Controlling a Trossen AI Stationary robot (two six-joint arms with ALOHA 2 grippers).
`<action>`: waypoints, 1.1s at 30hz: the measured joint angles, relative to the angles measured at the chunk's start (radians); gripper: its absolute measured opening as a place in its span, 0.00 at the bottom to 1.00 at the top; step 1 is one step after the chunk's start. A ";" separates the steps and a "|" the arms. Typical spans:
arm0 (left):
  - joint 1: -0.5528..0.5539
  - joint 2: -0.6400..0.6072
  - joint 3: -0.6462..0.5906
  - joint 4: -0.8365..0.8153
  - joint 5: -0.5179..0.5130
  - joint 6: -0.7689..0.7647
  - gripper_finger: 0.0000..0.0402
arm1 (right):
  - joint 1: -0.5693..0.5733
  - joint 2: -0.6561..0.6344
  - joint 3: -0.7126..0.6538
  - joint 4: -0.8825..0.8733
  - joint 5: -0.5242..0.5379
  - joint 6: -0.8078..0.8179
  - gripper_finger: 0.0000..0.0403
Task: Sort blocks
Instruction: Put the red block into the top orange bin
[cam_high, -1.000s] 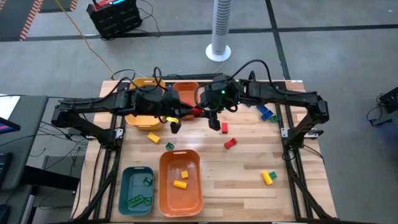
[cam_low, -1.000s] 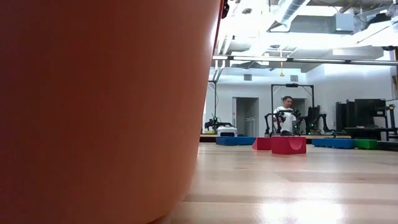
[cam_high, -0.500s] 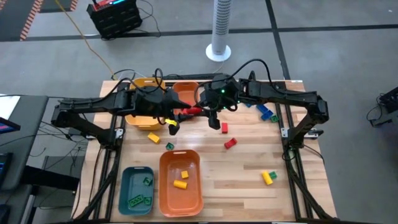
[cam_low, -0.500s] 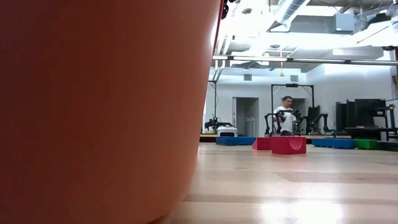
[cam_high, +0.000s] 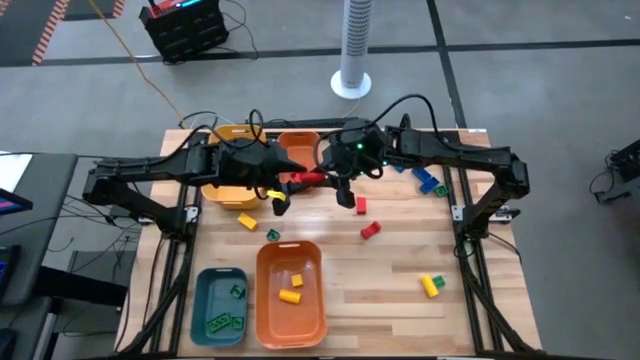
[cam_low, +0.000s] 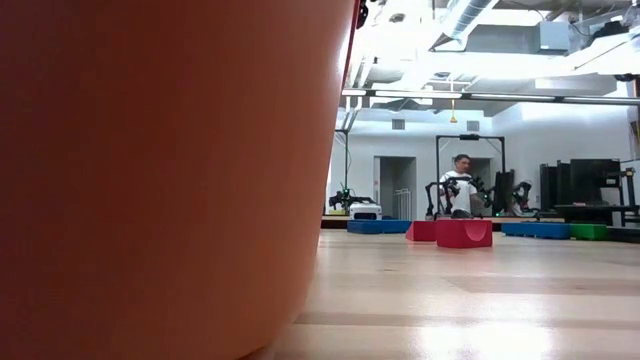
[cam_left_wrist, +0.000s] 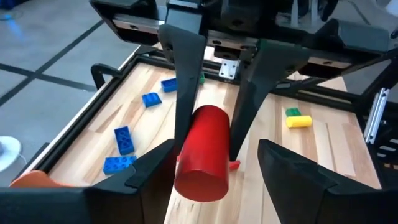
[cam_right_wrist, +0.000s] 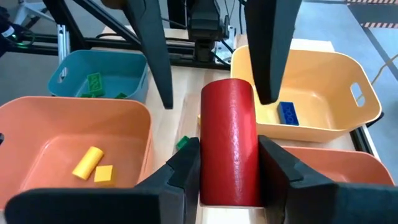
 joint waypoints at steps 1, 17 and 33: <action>0.000 0.000 0.000 -0.007 0.000 0.002 0.56 | 0.000 0.000 0.000 0.002 0.000 0.000 0.32; 0.000 0.000 0.000 -0.045 -0.016 0.059 0.56 | 0.002 0.000 0.000 0.021 0.000 -0.010 0.32; 0.000 0.034 0.001 -0.032 -0.018 0.111 0.41 | 0.020 0.002 0.000 0.021 0.000 -0.025 0.32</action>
